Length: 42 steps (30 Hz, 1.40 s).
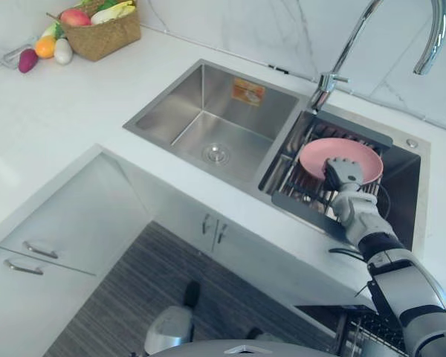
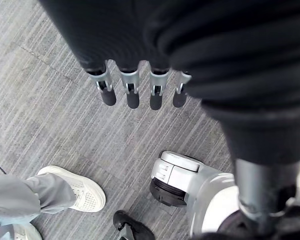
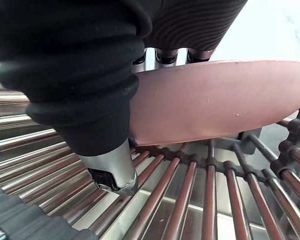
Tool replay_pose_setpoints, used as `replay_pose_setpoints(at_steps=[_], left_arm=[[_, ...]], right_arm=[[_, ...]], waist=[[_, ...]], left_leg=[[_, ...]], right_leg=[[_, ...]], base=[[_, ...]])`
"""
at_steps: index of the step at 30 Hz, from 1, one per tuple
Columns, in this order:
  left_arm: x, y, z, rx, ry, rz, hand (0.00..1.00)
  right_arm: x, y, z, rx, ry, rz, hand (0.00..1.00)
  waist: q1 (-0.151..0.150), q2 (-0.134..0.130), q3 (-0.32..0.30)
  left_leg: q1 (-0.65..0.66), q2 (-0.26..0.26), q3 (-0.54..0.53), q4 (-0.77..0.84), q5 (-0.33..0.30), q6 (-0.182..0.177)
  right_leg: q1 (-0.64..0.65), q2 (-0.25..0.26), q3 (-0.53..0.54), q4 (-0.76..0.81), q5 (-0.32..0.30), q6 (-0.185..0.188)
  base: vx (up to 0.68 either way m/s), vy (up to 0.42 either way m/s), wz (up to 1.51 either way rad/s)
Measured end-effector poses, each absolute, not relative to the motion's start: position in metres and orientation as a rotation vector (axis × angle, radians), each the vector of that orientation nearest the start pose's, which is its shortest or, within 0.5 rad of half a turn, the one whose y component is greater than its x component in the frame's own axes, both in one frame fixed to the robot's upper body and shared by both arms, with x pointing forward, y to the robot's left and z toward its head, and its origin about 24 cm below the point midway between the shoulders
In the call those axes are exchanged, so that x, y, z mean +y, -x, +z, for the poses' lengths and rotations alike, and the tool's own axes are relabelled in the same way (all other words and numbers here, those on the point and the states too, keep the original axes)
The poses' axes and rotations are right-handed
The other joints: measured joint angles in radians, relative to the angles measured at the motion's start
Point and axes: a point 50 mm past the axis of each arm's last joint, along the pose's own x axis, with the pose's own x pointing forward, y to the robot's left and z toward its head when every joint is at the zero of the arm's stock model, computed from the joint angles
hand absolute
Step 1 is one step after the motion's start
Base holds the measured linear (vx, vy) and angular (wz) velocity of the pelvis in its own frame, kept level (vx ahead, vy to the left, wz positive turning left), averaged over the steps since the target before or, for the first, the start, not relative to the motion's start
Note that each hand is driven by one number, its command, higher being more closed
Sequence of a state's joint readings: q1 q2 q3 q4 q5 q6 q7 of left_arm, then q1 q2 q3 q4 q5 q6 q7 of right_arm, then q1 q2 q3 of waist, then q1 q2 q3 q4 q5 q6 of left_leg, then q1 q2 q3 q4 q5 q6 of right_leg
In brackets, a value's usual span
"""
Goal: Walk over to the sink, pick up the cup, carry it to the dishwasher, place the cup inside the dishwasher, then close the dishwasher door
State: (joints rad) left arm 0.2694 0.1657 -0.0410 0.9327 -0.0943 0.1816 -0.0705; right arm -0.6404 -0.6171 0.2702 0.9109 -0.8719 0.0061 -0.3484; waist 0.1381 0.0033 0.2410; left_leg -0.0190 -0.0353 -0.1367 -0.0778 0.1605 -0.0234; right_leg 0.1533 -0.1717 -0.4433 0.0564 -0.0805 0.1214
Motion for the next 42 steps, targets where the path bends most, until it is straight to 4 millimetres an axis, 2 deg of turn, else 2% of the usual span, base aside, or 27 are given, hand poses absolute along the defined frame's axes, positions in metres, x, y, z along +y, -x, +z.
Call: replay_pose_setpoints(at_steps=[3, 4, 8, 10, 13, 17, 22, 27, 36, 39, 42], left_arm=[[0.208, -0.024, -0.167, 1.384, 0.001, 0.095, 0.00], [0.208, -0.024, -0.167, 1.387, 0.001, 0.096, 0.00], [0.210, -0.022, -0.167, 1.394, 0.004, 0.106, 0.00], [0.211, -0.020, -0.166, 1.397, 0.009, 0.115, 0.00], [0.213, -0.019, -0.166, 1.402, 0.008, 0.122, 0.00], [0.220, -0.011, -0.165, 1.413, 0.008, 0.140, 0.00], [0.222, -0.007, -0.164, 1.421, 0.006, 0.144, 0.00], [0.222, 0.002, -0.165, 1.451, 0.015, 0.165, 0.00], [0.223, 0.014, -0.165, 1.494, 0.032, 0.186, 0.00], [0.220, 0.021, -0.165, 1.500, 0.074, 0.226, 0.00], [0.215, 0.027, -0.165, 1.510, 0.108, 0.252, 0.00]], right_arm=[[-0.288, -0.350, 0.100, 0.002, 1.669, -0.227, 1.00], [-0.289, -0.350, 0.120, -0.074, 1.733, -0.240, 1.00], [-0.296, -0.345, 0.158, -0.205, 1.887, -0.243, 1.00], [-0.297, -0.344, 0.165, -0.230, 1.923, -0.235, 1.00], [-0.293, -0.342, 0.177, -0.293, 1.969, -0.234, 1.00], [-0.282, -0.336, 0.179, -0.369, 1.986, -0.178, 1.00], [-0.274, -0.333, 0.188, -0.426, 2.005, -0.158, 1.00], [-0.281, -0.323, 0.187, -0.412, 2.013, -0.166, 1.00], [-0.299, -0.301, 0.206, -0.415, 1.909, -0.304, 1.00], [-0.310, -0.292, 0.214, -0.410, 1.911, -0.352, 1.00], [-0.316, -0.287, 0.214, -0.394, 1.900, -0.369, 1.00]], waist=[[-0.015, 0.000, 0.000], [-0.022, 0.000, 0.000], [-0.049, -0.003, -0.002], [-0.062, -0.005, -0.003], [-0.064, -0.013, -0.006], [-0.081, -0.045, -0.037], [-0.089, -0.052, -0.046], [-0.105, -0.054, -0.087], [-0.159, -0.056, -0.108], [-0.172, -0.057, -0.110], [-0.173, -0.063, -0.109]], left_leg=[[0.000, 0.002, 0.012, 0.000, 0.000, 0.000], [-0.001, 0.005, 0.030, 0.000, -0.002, 0.002], [0.004, 0.011, 0.058, -0.001, -0.004, 0.003], [0.004, 0.015, 0.067, -0.001, -0.004, 0.003], [0.004, 0.027, 0.094, -0.001, -0.004, 0.003], [0.006, 0.040, 0.118, -0.001, -0.007, 0.001], [0.023, 0.054, 0.167, -0.001, -0.015, -0.003], [0.022, 0.056, 0.191, -0.007, -0.028, -0.006], [0.040, 0.063, 0.220, 0.000, -0.035, -0.009], [0.053, 0.071, 0.250, 0.001, -0.044, -0.015], [0.050, 0.068, 0.276, 0.097, -0.126, -0.017]], right_leg=[[-0.008, 0.000, 0.019, -0.001, 0.003, -0.001], [-0.016, 0.001, 0.032, -0.002, 0.007, -0.002], [-0.019, 0.004, 0.056, -0.017, 0.021, -0.002], [-0.022, 0.007, 0.065, -0.020, 0.027, -0.001], [-0.034, 0.016, 0.095, -0.030, 0.043, 0.000], [-0.039, 0.028, 0.114, -0.046, 0.055, -0.005], [-0.050, 0.036, 0.163, -0.054, 0.064, -0.013], [-0.055, 0.038, 0.185, -0.073, 0.066, -0.018], [-0.068, 0.039, 0.219, -0.047, 0.072, -0.024], [-0.084, 0.044, 0.264, -0.037, 0.072, -0.025], [-0.095, 0.045, 0.346, -0.023, 0.068, -0.028]], base=[[0.00, 0.000, -0.14], [-0.01, -0.002, -0.28], [0.00, -0.008, -0.23], [0.00, -0.020, -0.19], [0.00, -0.022, -0.29], [0.01, -0.031, -0.19], [-0.03, -0.016, -0.29], [-0.03, -0.002, -0.15], [0.01, -0.010, -0.12], [-0.01, -0.009, -0.42], [0.00, 0.017, -0.73]])
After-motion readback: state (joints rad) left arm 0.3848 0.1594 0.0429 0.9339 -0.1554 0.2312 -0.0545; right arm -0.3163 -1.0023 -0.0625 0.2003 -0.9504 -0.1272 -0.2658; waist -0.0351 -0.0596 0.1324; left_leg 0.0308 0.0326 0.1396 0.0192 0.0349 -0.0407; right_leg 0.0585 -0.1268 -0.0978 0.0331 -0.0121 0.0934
